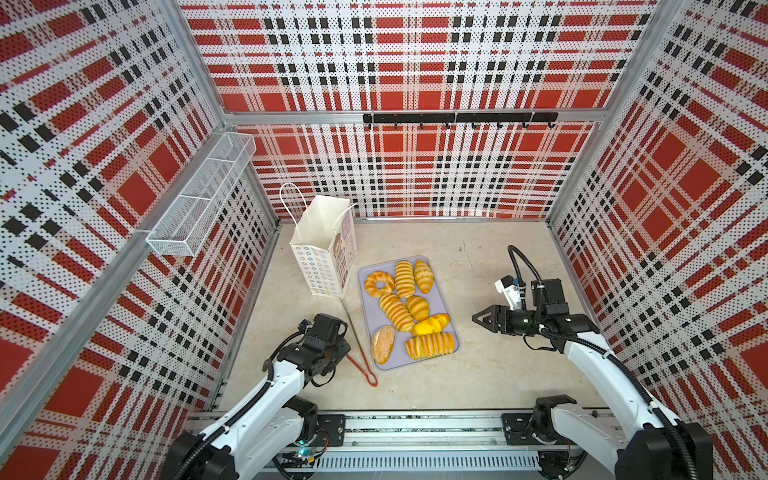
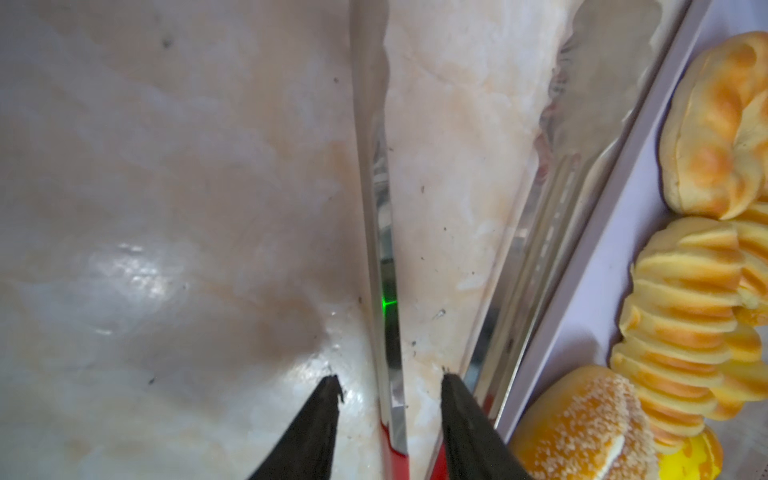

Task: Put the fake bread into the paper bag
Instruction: 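Lower the left gripper onto the red-handled tongs beside the tray and grasp, then lift the tongs upright with the left gripper while the right gripper approaches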

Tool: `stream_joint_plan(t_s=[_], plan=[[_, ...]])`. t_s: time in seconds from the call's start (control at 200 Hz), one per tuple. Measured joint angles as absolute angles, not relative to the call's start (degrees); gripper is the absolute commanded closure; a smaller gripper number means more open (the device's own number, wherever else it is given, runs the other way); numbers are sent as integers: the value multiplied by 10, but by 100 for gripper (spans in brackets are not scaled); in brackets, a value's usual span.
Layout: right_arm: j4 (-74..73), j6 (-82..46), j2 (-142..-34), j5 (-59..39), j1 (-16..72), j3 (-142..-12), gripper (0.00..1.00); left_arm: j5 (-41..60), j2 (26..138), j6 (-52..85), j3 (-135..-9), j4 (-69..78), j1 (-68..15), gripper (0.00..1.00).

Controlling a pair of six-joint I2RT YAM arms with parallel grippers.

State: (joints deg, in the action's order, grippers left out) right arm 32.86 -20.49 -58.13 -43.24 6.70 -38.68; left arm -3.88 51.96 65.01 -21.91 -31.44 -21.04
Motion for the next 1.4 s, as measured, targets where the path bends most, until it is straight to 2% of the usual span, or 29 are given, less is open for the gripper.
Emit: stream_joint_plan(t_s=[0.175, 0.476, 0.646, 0.897, 1.042, 1.268, 1.398], plan=[[326, -205, -581, -432, 67, -386, 40, -39, 544, 647, -209, -296, -210, 68], [322, -205, -581, -431, 67, -386, 41, -39, 547, 647, -207, -285, -210, 86], [322, -204, -573, -430, 67, -385, 41, -42, 522, 646, -207, -291, -211, 100], [317, -205, -555, -425, 67, -382, 40, -51, 446, 654, -213, -305, -211, 100], [315, -204, -549, -424, 67, -382, 39, -65, 427, 637, -270, -344, -211, 100], [301, -204, -514, -432, 67, -375, 37, -52, 434, 585, -374, -324, -214, 100], [289, -205, -494, -440, 67, -370, 37, -45, 475, 561, -408, -301, -262, 100]])
